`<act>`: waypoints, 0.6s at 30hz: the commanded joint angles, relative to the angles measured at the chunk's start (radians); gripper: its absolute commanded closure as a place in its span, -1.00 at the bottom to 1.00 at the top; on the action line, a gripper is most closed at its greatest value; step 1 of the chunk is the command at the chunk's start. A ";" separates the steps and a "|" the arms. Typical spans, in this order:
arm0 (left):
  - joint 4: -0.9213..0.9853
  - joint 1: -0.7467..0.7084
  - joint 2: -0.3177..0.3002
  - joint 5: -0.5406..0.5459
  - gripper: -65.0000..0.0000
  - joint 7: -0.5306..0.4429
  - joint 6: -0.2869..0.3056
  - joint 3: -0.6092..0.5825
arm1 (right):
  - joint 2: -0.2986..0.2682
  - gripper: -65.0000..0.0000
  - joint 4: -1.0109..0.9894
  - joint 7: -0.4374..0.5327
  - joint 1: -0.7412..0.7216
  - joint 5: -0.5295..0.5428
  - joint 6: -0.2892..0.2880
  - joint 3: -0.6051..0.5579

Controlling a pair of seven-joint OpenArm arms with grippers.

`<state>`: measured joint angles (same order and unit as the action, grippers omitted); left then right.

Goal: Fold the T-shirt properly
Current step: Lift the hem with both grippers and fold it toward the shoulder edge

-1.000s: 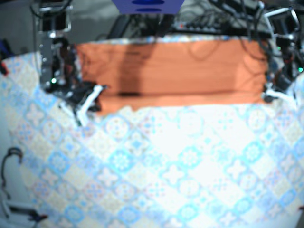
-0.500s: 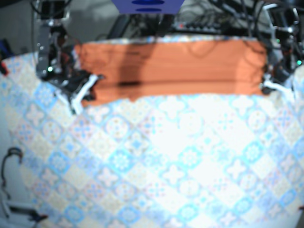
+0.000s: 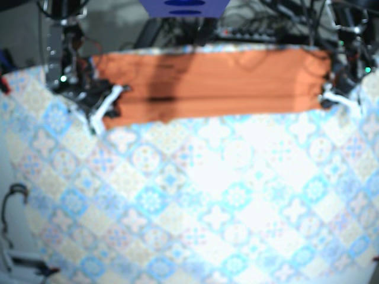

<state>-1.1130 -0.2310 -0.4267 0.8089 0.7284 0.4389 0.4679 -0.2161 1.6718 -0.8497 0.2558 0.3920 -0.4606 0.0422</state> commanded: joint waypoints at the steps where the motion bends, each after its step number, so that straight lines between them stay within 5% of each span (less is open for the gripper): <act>1: -0.016 0.000 -0.022 0.008 1.00 -0.007 0.002 0.007 | -0.009 0.99 0.021 0.020 -0.005 0.006 -0.004 0.008; 18: -0.017 -0.058 -0.019 0.010 1.00 -0.007 0.002 0.007 | -0.009 0.99 -0.009 0.022 0.026 0.005 -0.004 0.005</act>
<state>-1.1194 -0.2840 -0.4271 0.8272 0.7120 0.4427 0.4686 -0.2161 1.6493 -0.8448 0.2874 0.3916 -0.4606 0.0422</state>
